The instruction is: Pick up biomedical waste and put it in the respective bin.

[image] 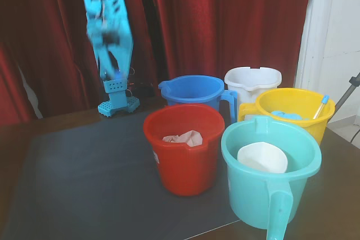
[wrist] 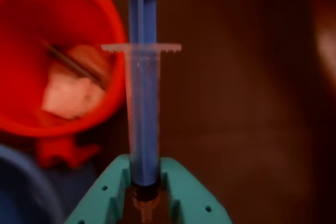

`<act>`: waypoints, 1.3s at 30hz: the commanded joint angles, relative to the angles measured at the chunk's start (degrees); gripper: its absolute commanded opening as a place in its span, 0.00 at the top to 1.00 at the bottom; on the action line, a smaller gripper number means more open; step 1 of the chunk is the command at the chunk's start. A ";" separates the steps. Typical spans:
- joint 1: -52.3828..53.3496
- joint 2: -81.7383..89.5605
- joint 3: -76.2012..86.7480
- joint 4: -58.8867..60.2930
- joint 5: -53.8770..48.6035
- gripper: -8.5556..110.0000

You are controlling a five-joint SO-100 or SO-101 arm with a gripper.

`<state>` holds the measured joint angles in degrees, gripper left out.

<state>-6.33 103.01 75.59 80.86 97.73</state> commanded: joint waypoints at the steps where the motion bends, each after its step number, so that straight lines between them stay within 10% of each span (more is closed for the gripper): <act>1: -5.80 -4.48 -7.82 1.58 3.78 0.93; 20: -12.48 -53.35 -63.37 10.90 9.93 0.93; 39: -11.78 -48.78 -66.36 17.05 9.23 0.93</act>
<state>-18.19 48.78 11.60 91.93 107.31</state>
